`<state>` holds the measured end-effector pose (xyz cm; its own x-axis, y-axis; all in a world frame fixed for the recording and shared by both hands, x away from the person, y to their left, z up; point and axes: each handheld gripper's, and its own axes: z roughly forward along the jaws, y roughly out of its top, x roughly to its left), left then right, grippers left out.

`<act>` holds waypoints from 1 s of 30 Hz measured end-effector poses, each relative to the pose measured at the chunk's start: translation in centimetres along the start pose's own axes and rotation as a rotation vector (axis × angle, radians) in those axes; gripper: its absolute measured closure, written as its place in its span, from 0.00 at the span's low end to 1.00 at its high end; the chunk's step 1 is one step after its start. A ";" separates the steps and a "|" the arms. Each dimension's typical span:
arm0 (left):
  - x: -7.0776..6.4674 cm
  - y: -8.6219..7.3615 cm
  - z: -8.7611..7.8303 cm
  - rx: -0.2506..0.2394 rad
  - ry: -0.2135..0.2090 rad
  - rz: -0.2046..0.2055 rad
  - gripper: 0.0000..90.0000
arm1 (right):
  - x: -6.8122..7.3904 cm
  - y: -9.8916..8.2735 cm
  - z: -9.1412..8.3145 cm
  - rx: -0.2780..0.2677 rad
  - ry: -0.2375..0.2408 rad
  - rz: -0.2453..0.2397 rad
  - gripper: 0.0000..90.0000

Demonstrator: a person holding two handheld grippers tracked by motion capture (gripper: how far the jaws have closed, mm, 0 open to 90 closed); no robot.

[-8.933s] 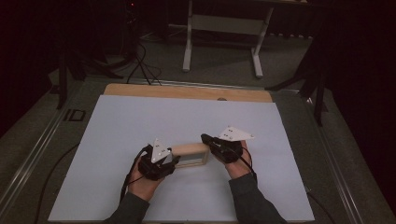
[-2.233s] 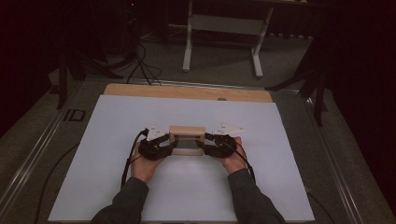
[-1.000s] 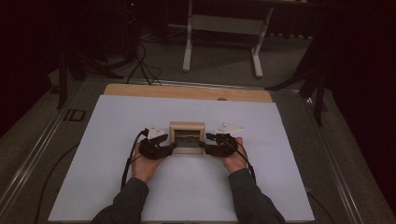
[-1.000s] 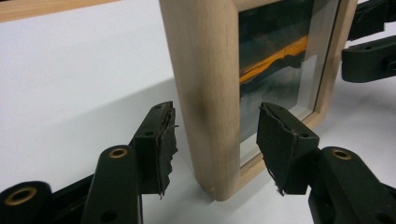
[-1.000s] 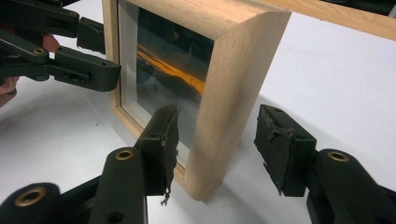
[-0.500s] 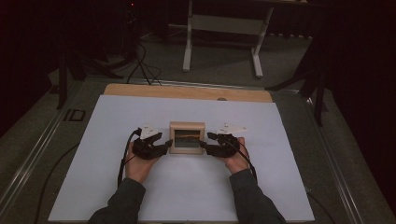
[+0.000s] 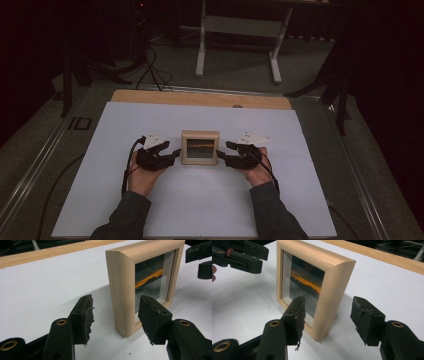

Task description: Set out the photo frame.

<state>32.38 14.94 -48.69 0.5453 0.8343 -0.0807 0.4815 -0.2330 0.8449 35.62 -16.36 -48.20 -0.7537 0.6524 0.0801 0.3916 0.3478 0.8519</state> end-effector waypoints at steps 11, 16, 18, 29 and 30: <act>0.7 -0.1 -0.9 0.009 -0.006 0.013 0.51 | -0.3 -0.1 -0.8 -0.011 0.003 -0.004 0.49; 0.9 -0.2 -1.3 0.018 -0.009 0.031 0.50 | -0.4 -0.2 -1.1 -0.013 0.013 -0.011 0.49; 1.1 -0.2 -1.5 0.018 -0.011 0.029 0.50 | -0.4 -0.2 -1.2 -0.012 0.016 -0.014 0.49; 1.8 -0.6 -2.4 0.015 -0.003 0.029 0.50 | -0.5 -0.6 -1.9 -0.014 0.031 -0.027 0.47; 1.9 -0.6 -2.5 0.015 -0.003 0.028 0.50 | -0.6 -0.6 -2.0 -0.014 0.031 -0.029 0.47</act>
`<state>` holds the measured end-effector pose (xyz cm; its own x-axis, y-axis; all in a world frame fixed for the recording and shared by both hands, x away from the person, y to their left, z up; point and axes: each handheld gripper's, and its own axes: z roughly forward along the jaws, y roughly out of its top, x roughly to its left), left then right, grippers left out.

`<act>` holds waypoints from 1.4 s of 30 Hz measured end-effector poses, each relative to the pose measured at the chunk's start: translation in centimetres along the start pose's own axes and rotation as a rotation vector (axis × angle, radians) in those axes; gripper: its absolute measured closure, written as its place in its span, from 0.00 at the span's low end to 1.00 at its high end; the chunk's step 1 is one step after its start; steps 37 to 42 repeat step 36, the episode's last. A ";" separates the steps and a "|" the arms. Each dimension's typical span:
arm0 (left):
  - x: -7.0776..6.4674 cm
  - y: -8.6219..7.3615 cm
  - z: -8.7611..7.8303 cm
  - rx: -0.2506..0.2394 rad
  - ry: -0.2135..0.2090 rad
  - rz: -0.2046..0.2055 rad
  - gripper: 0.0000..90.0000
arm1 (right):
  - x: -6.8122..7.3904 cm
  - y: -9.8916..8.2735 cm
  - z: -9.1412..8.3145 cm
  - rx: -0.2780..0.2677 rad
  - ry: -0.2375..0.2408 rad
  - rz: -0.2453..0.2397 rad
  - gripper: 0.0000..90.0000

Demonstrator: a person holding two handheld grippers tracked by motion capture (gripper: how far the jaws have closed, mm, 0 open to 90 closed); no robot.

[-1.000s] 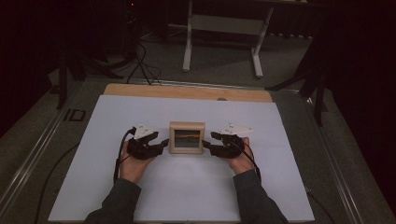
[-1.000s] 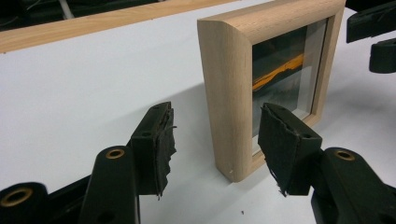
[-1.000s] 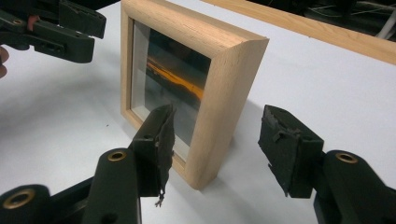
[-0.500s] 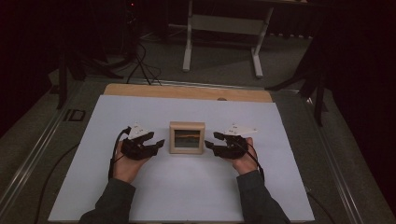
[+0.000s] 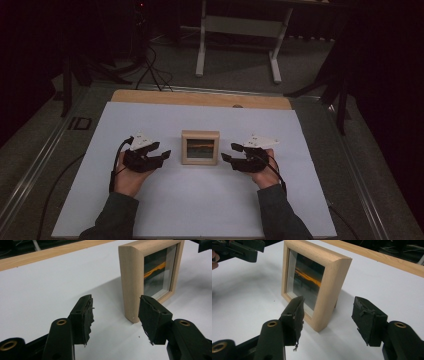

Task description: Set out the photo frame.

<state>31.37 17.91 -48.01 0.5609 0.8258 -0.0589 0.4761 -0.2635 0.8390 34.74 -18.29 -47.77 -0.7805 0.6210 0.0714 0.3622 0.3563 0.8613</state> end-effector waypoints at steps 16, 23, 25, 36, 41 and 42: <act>1.6 -1.2 -2.1 -0.006 0.019 -0.003 0.50 | -1.2 -1.1 -2.0 -0.029 -0.026 0.020 0.45; 2.5 -2.3 -3.2 -0.007 0.031 -0.017 0.50 | -2.0 -2.2 -3.5 -0.041 -0.053 0.035 0.44; 2.7 -2.6 -3.5 -0.004 0.036 -0.023 0.50 | -2.2 -2.6 -4.0 -0.043 -0.061 0.041 0.44; 3.3 -4.1 -4.7 0.006 0.068 -0.039 0.50 | -3.1 -5.4 -7.3 -0.050 -0.122 0.075 0.42; 3.3 -4.1 -4.7 0.006 0.068 -0.039 0.50 | -3.1 -5.4 -7.3 -0.050 -0.122 0.075 0.42; 3.3 -4.1 -4.7 0.006 0.068 -0.039 0.50 | -3.1 -5.4 -7.3 -0.050 -0.122 0.075 0.42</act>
